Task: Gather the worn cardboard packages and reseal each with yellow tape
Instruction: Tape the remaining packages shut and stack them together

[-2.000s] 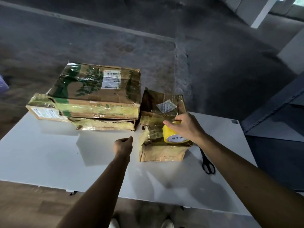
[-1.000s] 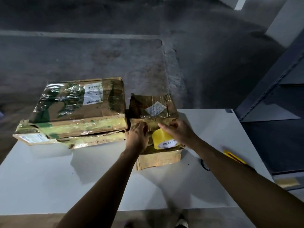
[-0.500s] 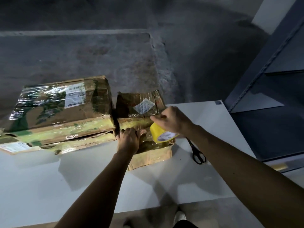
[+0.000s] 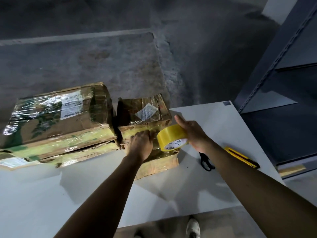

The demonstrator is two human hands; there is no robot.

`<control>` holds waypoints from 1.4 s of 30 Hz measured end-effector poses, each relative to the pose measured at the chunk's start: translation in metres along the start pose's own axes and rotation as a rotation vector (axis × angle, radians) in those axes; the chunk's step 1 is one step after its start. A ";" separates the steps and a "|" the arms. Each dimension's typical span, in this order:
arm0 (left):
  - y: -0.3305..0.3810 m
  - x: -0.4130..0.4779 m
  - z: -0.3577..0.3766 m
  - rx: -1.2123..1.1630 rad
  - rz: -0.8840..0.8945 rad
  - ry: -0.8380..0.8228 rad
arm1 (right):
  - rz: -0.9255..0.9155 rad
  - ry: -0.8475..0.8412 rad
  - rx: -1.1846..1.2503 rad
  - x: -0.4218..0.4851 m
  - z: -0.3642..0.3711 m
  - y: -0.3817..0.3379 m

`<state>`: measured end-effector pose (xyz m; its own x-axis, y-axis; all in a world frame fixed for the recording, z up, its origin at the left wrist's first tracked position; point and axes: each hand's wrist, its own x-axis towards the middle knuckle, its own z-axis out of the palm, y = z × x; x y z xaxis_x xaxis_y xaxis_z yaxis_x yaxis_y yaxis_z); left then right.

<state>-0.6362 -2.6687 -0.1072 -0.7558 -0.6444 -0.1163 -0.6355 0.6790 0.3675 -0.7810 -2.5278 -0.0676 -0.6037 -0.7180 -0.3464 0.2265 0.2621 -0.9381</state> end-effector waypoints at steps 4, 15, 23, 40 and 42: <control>0.000 0.000 0.013 0.161 0.024 -0.081 | -0.006 -0.076 0.048 -0.003 0.012 0.005; -0.001 0.006 0.016 0.191 -0.020 -0.078 | -0.275 0.130 -0.588 0.016 -0.020 -0.039; -0.003 0.003 0.017 0.234 0.001 -0.049 | -0.133 0.171 -0.653 0.021 -0.050 0.020; 0.051 0.009 -0.013 0.109 0.368 -0.340 | 0.008 0.210 -0.011 0.020 -0.053 0.034; 0.049 0.007 -0.027 -0.011 0.380 -0.317 | 0.010 0.215 0.183 0.015 -0.052 0.009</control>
<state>-0.6684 -2.6499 -0.0648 -0.9455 -0.2123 -0.2470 -0.3056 0.8403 0.4477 -0.8280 -2.5033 -0.0811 -0.7448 -0.5575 -0.3667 0.3553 0.1339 -0.9251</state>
